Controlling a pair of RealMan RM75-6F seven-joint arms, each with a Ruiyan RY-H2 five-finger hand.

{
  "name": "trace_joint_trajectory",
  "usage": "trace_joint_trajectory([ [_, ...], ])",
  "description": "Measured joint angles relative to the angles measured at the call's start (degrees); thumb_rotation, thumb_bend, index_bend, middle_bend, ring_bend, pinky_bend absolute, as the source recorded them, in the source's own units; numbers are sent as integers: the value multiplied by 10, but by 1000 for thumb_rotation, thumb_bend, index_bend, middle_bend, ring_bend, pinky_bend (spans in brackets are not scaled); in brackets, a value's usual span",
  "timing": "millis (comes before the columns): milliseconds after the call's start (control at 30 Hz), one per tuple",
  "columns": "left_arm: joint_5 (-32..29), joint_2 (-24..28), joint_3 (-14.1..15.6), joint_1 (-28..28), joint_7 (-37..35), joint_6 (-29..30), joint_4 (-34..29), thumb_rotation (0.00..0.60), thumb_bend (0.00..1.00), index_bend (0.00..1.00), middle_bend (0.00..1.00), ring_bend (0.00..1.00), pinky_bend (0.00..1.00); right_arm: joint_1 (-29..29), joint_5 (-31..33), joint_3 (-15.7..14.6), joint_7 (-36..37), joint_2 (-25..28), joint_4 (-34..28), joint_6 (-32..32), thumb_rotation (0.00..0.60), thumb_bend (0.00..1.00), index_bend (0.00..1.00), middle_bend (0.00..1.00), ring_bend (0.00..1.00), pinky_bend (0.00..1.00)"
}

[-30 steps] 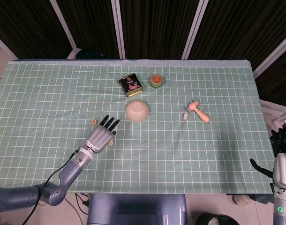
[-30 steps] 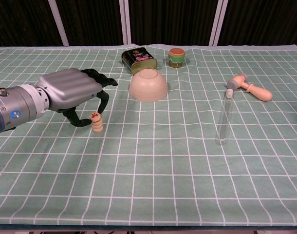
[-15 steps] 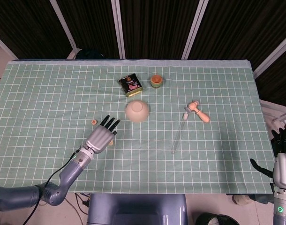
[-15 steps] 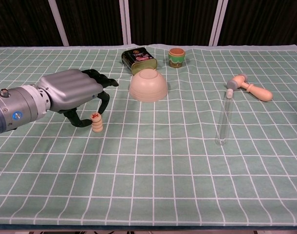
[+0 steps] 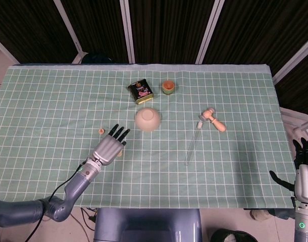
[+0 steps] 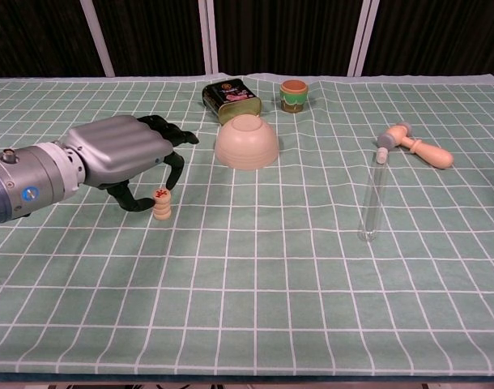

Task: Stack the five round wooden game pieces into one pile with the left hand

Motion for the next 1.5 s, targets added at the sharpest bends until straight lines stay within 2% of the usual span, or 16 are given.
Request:
trace_joint_trajectory([
  [267,4,5,1,0,2,6,-9,600,315,434,12,0,0,0,-1,0,-1,0,1,1,600,232,90,13,0,0],
  [467,13,22,-4,8,-6,31,-22,600,299,405,9,0,0,0,-1,1,0,-1,1,2,600,233,89,13,0,0],
  [767,-23,67,-42,15,-27,45,-21,600,236,375,5,0,0,0,-3,0,-5,-3,0,5,600,233,90,13,0,0],
  [967,-61,64,-55,12,-51,21,39,600,236,378,5,0,0,-1,-3,0,-7,-4,-1,6,600,232,89,13,0,0],
  [1200,-90,27,-62,5,-96,-22,143,600,236,383,5,0,0,-1,-1,0,-7,-4,-2,6,600,233,90,13,0,0],
  [1500,-85,-13,-61,-8,-120,-47,196,600,236,408,5,0,0,-1,4,4,-7,-5,-2,4,600,232,89,13,0,0],
])
